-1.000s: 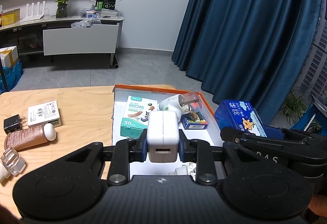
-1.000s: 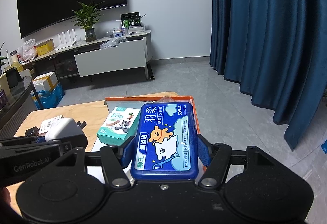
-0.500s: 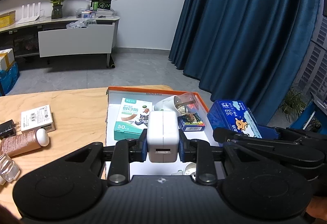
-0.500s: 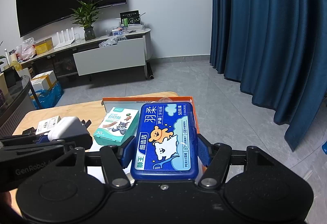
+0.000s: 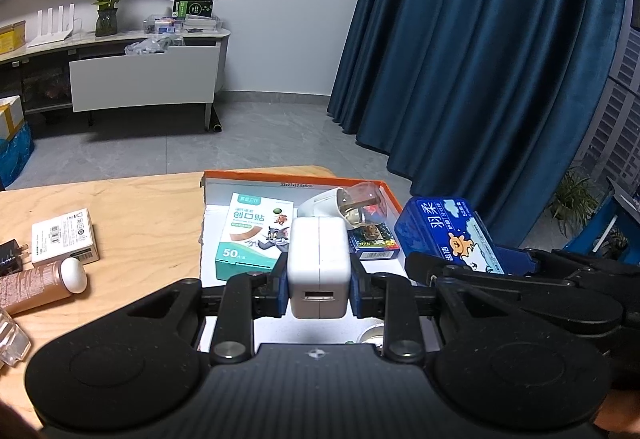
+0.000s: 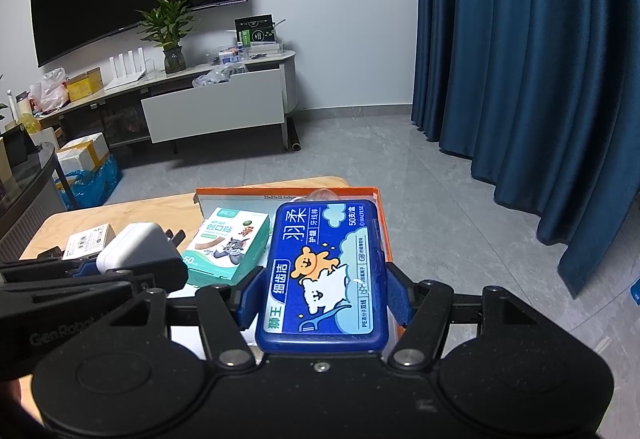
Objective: Organize rigid objects
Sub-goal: 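Hold the charger above the tray with the left tool while the right tool holds the blue box beside it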
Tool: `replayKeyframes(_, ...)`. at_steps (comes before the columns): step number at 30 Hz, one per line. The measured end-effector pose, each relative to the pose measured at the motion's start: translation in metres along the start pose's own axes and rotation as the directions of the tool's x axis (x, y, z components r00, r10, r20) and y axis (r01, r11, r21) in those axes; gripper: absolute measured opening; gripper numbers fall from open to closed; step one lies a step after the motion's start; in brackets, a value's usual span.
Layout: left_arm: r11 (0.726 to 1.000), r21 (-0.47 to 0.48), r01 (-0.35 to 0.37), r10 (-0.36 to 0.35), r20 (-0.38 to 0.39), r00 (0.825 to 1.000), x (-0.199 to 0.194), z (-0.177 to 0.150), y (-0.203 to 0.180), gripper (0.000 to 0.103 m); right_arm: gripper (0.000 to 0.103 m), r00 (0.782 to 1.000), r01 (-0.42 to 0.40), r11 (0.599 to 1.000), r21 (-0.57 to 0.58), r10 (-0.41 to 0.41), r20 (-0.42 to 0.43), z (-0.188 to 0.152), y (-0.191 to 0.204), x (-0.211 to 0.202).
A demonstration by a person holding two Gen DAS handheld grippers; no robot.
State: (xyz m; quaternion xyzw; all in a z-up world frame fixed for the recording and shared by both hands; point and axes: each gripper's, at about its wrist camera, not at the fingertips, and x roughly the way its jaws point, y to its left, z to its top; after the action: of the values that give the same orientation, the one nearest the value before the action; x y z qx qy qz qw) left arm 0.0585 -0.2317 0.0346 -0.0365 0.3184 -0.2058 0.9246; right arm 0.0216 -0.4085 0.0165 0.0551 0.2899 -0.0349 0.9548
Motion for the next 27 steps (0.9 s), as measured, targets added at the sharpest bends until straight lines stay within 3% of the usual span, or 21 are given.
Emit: replayKeyframes(27,1.000,-0.015,-0.004,0.003,-0.025,1.000,0.009,0.004,0.002,0.029,0.074,0.999,0.020,1.000,0.021,-0.019,-0.040,0.005,-0.005,0.019)
